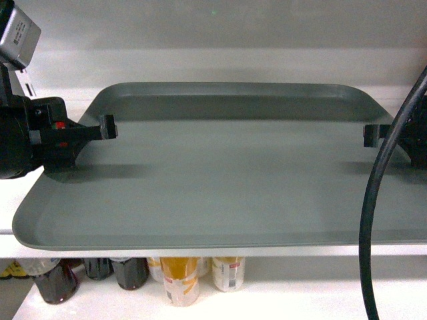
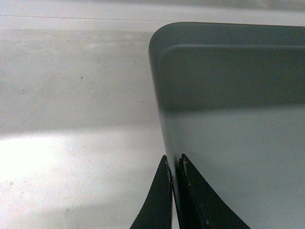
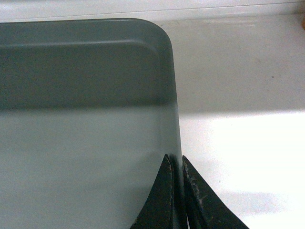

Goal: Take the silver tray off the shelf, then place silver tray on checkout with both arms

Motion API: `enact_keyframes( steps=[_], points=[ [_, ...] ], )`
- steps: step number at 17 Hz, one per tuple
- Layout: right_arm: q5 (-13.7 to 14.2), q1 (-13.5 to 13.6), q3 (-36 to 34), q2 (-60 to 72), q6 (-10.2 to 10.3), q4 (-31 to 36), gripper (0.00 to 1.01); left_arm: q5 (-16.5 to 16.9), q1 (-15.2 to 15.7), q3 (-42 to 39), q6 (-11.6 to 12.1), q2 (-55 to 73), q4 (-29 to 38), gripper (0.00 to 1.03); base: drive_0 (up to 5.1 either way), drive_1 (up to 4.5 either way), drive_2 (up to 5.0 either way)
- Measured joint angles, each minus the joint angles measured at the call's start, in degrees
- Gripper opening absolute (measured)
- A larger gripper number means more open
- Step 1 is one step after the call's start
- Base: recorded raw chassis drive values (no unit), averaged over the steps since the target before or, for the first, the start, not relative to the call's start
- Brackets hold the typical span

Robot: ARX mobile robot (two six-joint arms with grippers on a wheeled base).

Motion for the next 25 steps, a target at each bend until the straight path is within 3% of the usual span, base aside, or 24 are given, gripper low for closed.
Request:
enact_keyframes(
  steps=[25],
  points=[
    [0.4,0.3,0.0,-0.4,-0.2,-0.1,0.03,-0.2,0.0,-0.1,0.0,-0.3,-0.1,0.03,0.1,-4.13,4.2]
  ],
)
